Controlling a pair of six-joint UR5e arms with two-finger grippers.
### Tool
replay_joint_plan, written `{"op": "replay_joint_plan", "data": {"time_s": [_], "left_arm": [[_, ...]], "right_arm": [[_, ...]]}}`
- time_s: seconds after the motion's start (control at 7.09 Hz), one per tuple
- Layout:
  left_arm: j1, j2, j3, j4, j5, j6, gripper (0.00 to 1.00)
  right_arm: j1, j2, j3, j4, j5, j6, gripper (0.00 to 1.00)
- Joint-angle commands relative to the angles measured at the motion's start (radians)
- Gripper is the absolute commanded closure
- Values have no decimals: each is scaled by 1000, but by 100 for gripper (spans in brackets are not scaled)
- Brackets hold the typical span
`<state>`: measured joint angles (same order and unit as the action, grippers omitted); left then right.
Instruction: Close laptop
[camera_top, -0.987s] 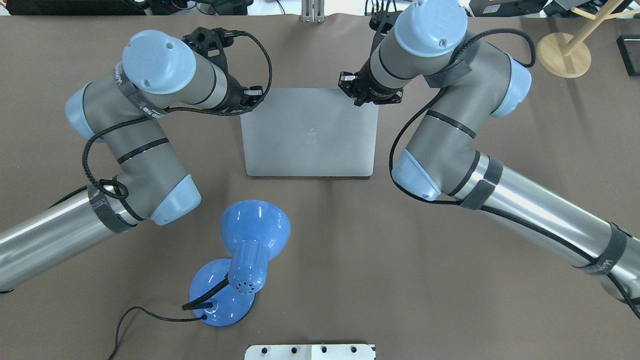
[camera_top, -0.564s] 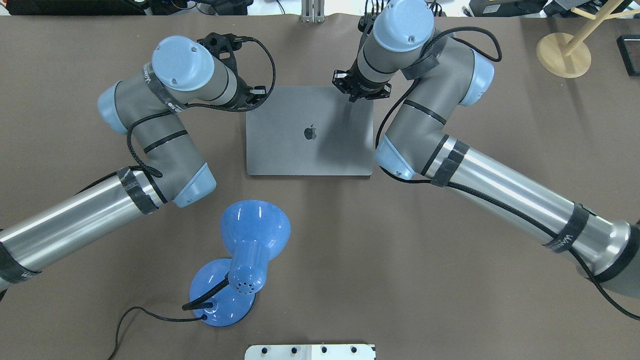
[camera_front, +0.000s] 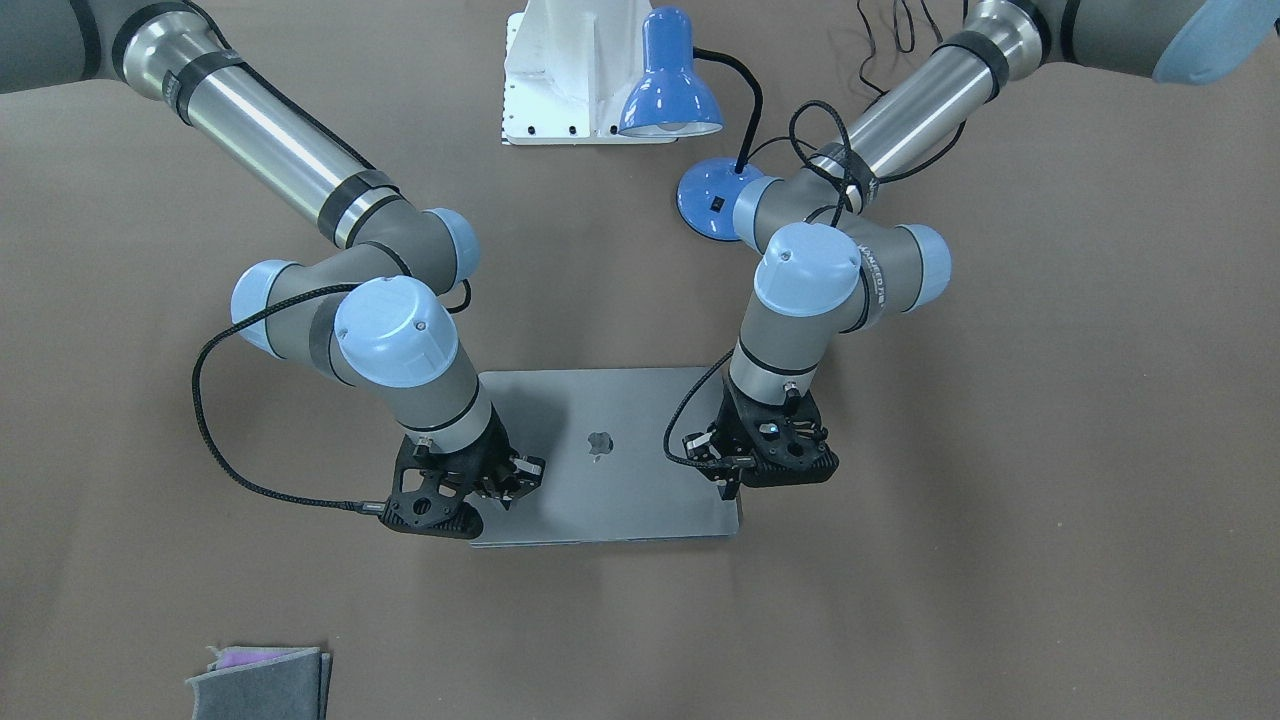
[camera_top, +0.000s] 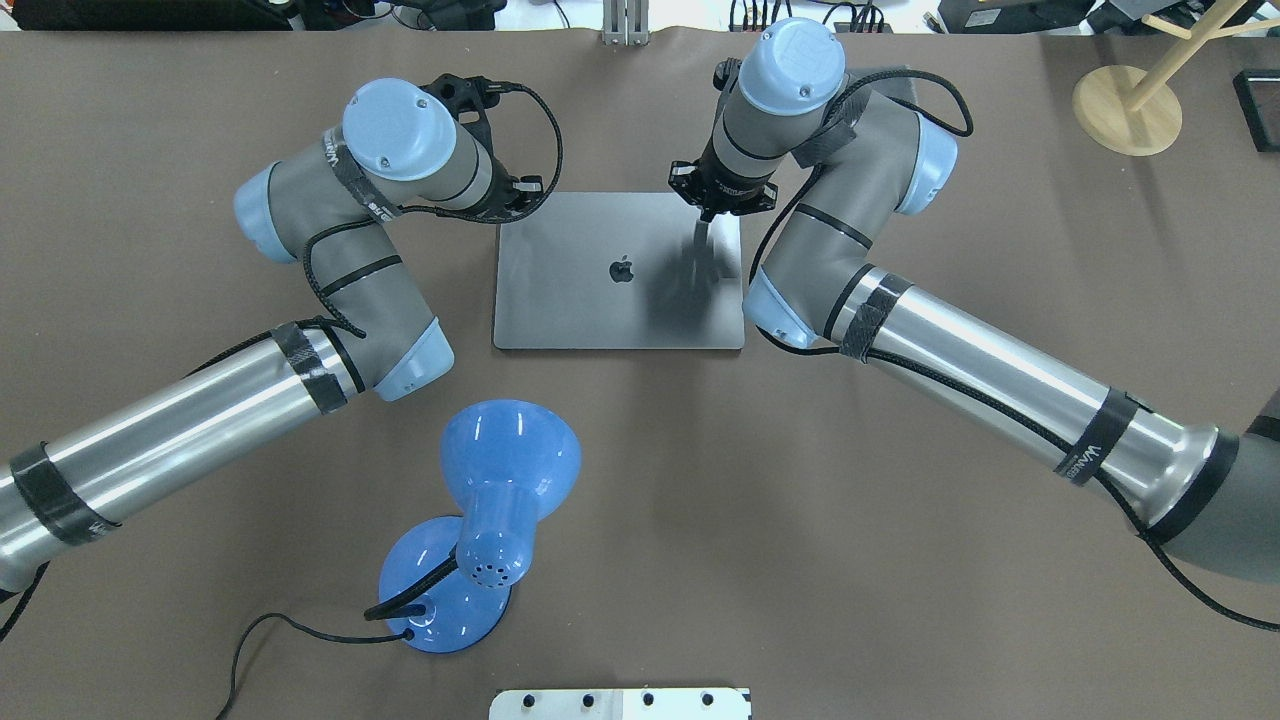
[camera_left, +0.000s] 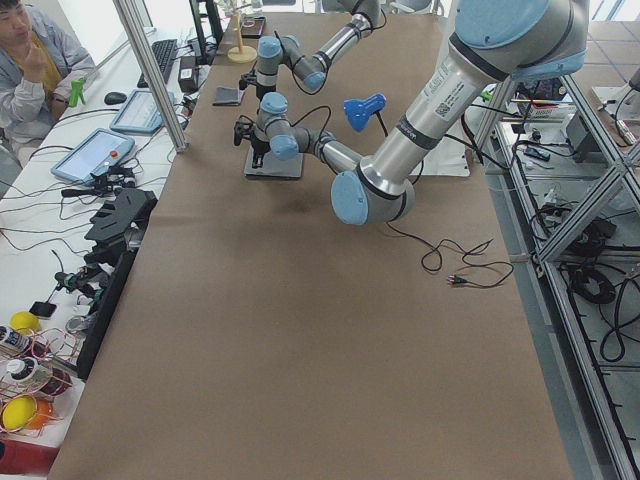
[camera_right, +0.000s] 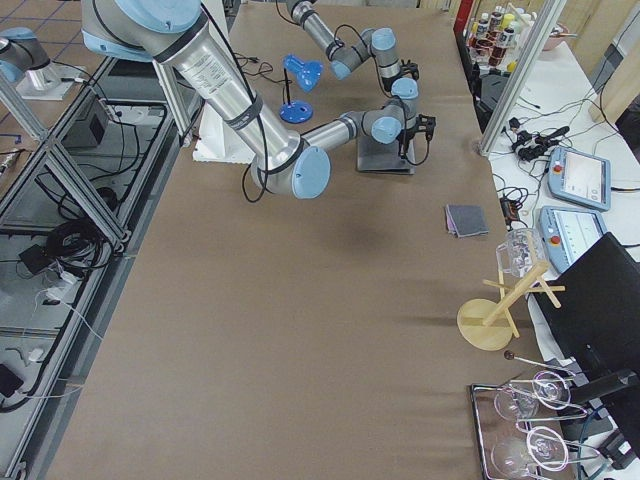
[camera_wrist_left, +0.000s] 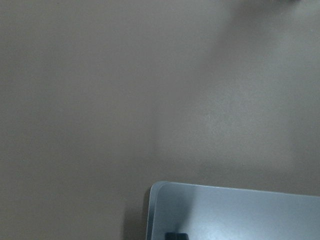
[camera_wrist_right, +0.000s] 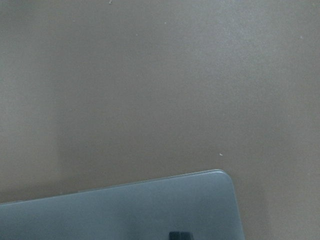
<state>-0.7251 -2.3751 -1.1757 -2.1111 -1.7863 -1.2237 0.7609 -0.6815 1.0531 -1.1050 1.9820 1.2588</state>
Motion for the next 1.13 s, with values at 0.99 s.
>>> {"op": "replay_joint_plan", "data": {"time_s": [0.99], "left_arm": [[-245,279,-401,124,-416,197,100]], "right_arm": [[283,-369,524,-181,345,-161,100]]}}
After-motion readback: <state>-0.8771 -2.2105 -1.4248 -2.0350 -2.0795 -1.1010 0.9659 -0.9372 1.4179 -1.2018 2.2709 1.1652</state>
